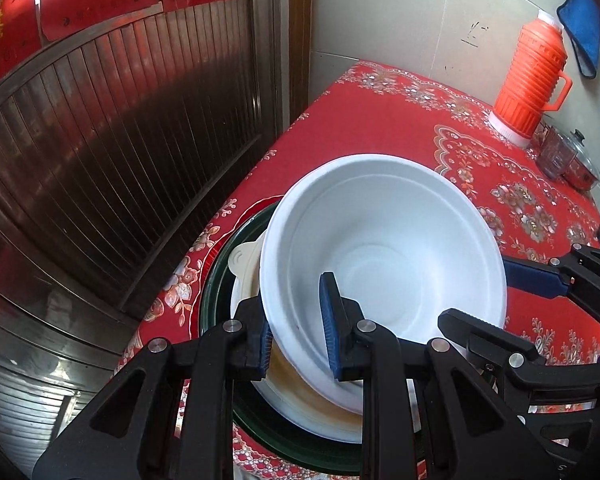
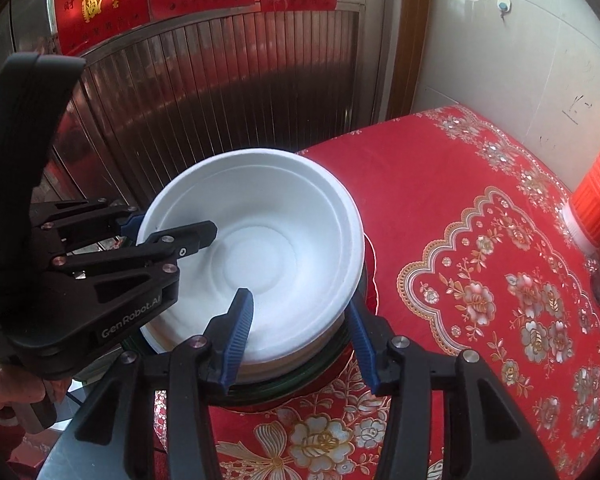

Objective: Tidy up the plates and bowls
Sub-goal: 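Lower the white bowl into the beige bowl and open the left tool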

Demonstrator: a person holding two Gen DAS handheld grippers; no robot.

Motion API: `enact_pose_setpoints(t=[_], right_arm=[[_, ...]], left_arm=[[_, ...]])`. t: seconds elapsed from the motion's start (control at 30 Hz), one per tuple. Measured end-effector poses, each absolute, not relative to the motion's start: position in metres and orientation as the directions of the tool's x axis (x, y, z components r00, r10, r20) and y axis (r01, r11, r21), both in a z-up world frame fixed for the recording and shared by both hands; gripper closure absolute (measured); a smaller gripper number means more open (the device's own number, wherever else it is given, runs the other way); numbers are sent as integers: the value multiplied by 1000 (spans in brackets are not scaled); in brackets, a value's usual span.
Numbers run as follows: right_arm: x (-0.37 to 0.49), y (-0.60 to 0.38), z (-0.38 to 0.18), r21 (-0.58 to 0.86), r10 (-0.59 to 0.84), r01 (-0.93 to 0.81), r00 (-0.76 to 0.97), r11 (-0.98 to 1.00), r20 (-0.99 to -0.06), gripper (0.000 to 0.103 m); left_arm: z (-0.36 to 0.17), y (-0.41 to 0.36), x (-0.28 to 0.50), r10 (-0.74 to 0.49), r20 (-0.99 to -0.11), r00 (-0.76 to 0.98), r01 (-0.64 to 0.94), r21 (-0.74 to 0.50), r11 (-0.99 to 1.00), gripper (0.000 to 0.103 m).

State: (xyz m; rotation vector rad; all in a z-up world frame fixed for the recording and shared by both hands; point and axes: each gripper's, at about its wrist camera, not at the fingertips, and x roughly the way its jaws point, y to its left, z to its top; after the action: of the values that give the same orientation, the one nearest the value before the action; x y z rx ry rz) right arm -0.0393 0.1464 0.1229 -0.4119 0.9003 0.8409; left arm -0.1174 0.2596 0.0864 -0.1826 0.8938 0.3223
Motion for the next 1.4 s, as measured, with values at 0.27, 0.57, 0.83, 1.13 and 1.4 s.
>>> enact_pose_setpoints(t=[0.27, 0.57, 0.83, 1.13, 1.4], right_arm=[[-37, 142, 122, 53, 486, -782, 330, 621, -809, 53], [-40, 139, 123, 73, 496, -772, 330, 632, -803, 48], [-39, 137, 125, 80, 500, -763, 337, 642, -798, 47], [-49, 132, 136, 109, 542, -737, 379, 667, -750, 33], [-54, 110, 141, 116, 545, -672, 474, 731, -692, 20]], left_arm=[[86, 259, -123, 208, -770, 604, -358, -29, 933, 81], [88, 256, -128, 187, -758, 624, -354, -60, 933, 74], [98, 254, -135, 238, -723, 649, -370, -27, 929, 68], [112, 246, -146, 299, -656, 694, -400, -5, 917, 50], [121, 239, -155, 334, -588, 736, -431, -28, 902, 37]])
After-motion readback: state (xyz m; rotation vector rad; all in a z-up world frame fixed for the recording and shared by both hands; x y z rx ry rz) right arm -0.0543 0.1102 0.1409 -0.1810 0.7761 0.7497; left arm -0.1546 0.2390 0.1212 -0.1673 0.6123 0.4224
